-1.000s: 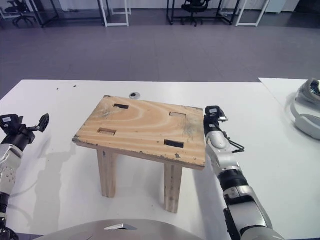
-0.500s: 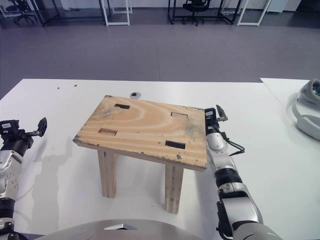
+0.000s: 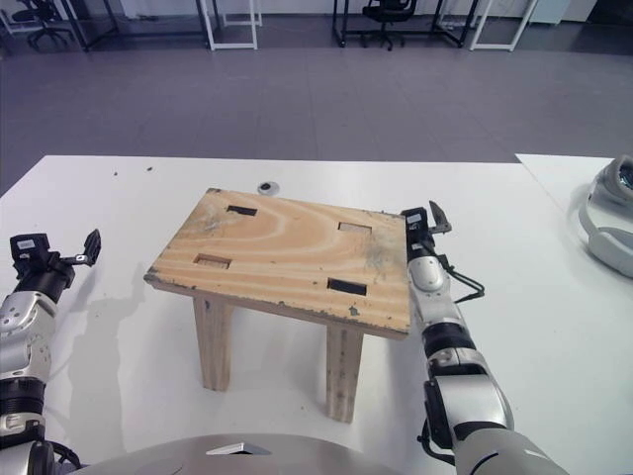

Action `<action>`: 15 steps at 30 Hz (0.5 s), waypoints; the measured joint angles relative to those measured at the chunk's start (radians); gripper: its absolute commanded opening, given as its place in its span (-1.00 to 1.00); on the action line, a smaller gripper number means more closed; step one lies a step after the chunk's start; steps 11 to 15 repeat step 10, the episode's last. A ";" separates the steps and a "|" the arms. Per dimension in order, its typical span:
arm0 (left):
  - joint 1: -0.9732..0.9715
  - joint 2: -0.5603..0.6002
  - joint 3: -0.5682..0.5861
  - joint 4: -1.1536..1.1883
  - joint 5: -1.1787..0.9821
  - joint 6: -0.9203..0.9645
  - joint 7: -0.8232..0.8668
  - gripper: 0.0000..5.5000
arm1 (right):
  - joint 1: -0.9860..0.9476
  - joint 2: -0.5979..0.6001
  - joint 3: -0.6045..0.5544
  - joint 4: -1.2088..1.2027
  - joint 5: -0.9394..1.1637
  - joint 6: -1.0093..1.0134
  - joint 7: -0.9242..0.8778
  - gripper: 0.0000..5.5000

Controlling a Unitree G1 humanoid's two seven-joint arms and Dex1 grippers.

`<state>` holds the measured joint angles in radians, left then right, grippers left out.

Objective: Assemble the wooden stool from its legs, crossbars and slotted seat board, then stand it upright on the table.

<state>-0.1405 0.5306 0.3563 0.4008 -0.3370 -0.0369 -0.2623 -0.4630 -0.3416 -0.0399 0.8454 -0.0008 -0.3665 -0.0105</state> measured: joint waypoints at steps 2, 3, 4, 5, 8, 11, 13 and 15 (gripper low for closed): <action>-0.032 0.000 0.000 0.006 0.012 -0.007 -0.009 0.82 | 0.014 0.000 -0.006 -0.009 -0.001 0.000 0.001 0.96; -0.033 0.000 -0.002 0.012 0.018 -0.012 -0.012 0.82 | 0.026 0.001 -0.008 -0.023 -0.001 0.000 0.002 0.96; -0.033 0.000 -0.002 0.021 0.025 -0.012 -0.014 0.82 | 0.036 0.002 -0.016 -0.031 -0.001 0.000 0.001 0.96; -0.033 -0.001 -0.003 0.026 0.031 -0.013 -0.015 0.82 | 0.043 0.002 -0.025 -0.033 0.000 0.000 0.001 0.96; -0.064 -0.021 -0.011 0.033 0.033 -0.016 -0.015 0.82 | 0.046 0.002 -0.034 -0.039 -0.002 0.001 0.001 0.96; -0.070 -0.029 -0.012 0.042 0.035 -0.030 -0.015 0.82 | 0.046 -0.001 -0.036 -0.039 -0.004 0.006 0.003 0.96; -0.070 -0.029 -0.012 0.042 0.035 -0.030 -0.015 0.82 | 0.046 -0.001 -0.036 -0.039 -0.004 0.006 0.003 0.96; -0.070 -0.029 -0.012 0.042 0.035 -0.030 -0.015 0.82 | 0.046 -0.001 -0.036 -0.039 -0.004 0.006 0.003 0.96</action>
